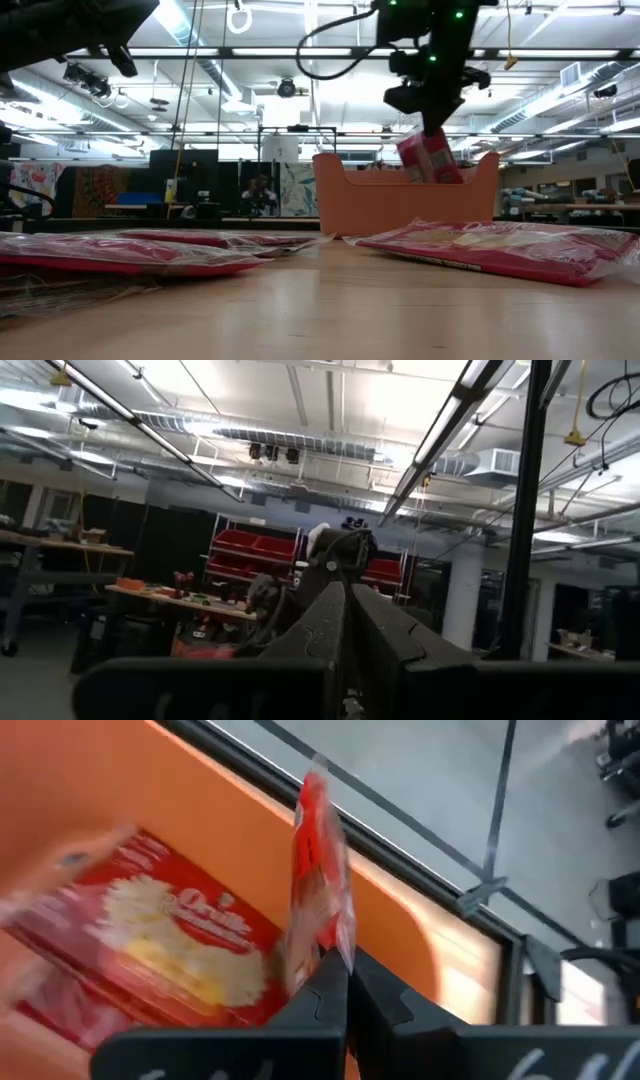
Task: Sort popcorn bags into baskets
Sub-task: Put the red popcorn bag into the orange bin
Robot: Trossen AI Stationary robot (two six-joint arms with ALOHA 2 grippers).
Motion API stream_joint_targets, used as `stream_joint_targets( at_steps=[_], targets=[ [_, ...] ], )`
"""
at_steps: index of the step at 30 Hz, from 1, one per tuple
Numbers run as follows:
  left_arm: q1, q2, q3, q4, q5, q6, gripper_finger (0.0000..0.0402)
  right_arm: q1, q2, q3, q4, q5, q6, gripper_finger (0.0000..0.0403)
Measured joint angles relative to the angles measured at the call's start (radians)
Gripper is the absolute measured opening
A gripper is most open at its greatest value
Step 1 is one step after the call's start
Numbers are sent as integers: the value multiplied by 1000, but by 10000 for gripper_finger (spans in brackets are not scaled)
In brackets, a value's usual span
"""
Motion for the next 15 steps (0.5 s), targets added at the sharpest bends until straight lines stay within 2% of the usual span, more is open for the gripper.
stream_joint_targets(
  at_steps=[6,15],
  targets=[
    [0,0,0,-17,0,-16,25,0,89,98,91,-138,-47,26],
    [0,0,0,-58,0,-46,25,-13,213,106,481,-437,-348,73]
  ],
)
